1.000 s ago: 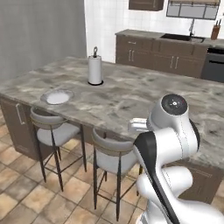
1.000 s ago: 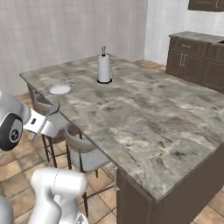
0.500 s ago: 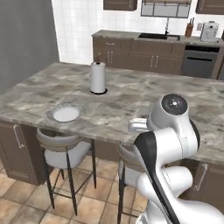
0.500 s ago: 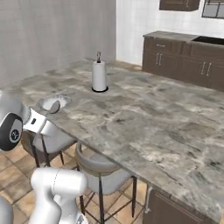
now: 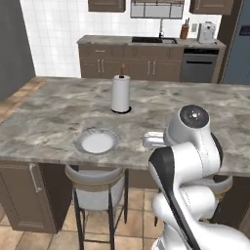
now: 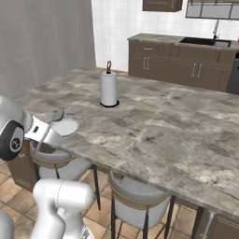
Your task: Take the fork and place it on the left side of the plate. Then take the spoon and place it on the right side of the plate. Make sure they're directly next to the plate.
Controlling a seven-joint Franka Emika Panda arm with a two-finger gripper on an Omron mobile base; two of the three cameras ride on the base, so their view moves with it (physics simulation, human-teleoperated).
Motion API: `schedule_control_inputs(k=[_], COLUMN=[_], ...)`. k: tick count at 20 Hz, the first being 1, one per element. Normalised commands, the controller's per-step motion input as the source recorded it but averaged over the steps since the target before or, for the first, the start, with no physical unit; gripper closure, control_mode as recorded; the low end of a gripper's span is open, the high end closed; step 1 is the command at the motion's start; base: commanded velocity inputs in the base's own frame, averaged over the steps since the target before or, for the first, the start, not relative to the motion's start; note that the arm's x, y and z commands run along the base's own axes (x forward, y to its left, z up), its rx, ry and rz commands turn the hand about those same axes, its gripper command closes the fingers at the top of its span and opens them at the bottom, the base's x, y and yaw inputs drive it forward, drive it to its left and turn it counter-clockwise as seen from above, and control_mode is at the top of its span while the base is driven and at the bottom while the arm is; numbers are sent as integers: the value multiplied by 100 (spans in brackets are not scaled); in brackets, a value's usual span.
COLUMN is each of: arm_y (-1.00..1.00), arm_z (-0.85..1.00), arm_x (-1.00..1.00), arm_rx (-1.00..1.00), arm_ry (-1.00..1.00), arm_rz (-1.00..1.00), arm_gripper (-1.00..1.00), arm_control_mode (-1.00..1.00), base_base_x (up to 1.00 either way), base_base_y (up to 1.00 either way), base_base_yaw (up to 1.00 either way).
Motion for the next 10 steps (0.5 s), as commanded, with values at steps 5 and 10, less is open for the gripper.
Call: schedule_control_inputs(k=[5, 10], arm_y=[0, 0], arm_z=[0, 0], arm_x=[0, 0], arm_rx=[0, 0], arm_ry=[0, 0], arm_rz=[0, 0], arm_gripper=[100, 100], arm_control_mode=[100, 100], base_base_x=[49, 63], base_base_y=[49, 23], base_base_yaw=[-23, -14])
